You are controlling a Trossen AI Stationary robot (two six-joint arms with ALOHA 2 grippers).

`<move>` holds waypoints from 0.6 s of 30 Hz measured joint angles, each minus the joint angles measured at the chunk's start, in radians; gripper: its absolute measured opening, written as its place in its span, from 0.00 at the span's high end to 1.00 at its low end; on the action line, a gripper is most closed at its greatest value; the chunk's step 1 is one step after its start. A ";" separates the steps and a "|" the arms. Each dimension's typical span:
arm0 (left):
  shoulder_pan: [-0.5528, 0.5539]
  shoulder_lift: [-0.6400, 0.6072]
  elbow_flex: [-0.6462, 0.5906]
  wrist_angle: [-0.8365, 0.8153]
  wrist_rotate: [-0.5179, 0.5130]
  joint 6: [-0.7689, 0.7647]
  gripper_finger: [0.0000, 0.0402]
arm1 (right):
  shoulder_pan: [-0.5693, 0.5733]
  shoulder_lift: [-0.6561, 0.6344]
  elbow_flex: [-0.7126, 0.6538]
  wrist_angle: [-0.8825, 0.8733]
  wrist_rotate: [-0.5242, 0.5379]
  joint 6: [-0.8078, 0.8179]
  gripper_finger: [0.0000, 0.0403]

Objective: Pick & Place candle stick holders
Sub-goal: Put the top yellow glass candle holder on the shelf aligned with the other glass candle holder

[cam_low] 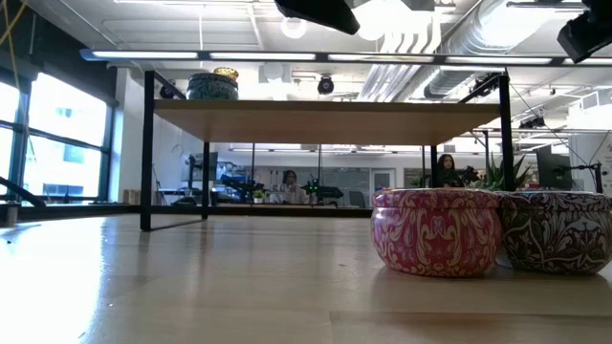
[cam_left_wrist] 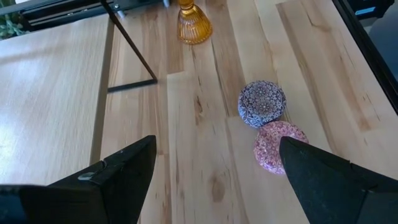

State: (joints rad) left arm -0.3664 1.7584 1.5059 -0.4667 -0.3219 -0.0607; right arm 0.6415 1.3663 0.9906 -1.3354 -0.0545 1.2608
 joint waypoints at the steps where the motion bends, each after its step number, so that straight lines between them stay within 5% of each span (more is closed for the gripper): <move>1: 0.000 0.000 0.000 0.002 0.000 0.000 0.17 | 0.000 0.000 -0.004 0.011 0.001 -0.007 0.37; 18: 0.000 -0.001 0.000 0.024 0.020 0.003 0.17 | -0.023 0.000 -0.013 0.043 0.090 -0.073 0.36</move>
State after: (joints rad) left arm -0.3668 1.7576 1.5059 -0.4431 -0.3016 -0.0576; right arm 0.6188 1.3662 0.9779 -1.2919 0.0357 1.1874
